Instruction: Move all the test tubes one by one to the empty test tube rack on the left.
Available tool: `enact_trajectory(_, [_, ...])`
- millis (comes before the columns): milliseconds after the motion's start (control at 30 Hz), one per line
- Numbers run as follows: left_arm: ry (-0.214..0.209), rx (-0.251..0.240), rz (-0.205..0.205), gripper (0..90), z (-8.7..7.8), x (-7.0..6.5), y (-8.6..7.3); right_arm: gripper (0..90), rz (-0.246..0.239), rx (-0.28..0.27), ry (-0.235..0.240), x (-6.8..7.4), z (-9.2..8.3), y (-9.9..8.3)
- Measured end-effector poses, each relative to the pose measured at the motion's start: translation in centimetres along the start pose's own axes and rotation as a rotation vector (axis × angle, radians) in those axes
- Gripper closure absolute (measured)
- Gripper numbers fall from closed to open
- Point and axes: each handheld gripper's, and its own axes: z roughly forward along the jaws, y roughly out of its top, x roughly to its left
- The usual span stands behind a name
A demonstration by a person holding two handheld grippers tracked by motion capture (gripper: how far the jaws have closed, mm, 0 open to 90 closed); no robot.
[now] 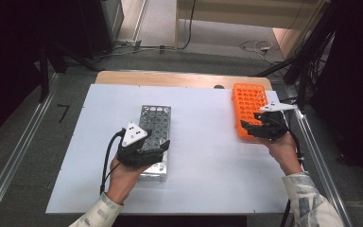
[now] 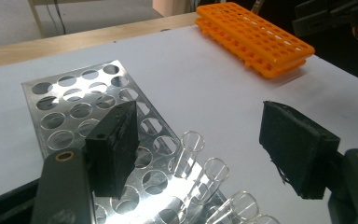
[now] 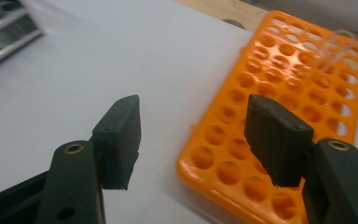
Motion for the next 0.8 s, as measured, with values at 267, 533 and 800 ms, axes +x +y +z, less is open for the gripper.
enact_trajectory(267, [-0.004, 0.015, -0.008, 18.7, 0.2, 0.2, 0.0, 36.9, 0.064, 0.019, -0.083, -2.9, 2.5, 0.8])
enact_trajectory(533, [-0.027, 0.021, -0.008, 14.8, 0.3, 0.2, 0.0, 43.7, 0.101, 0.038, -0.179, -4.9, 5.3, 1.3])
enact_trajectory(800, [-0.037, 0.032, -0.001, 14.7, 0.6, 0.0, 0.0, 50.8, 0.157, 0.011, -0.21, -6.4, 7.6, 1.9])
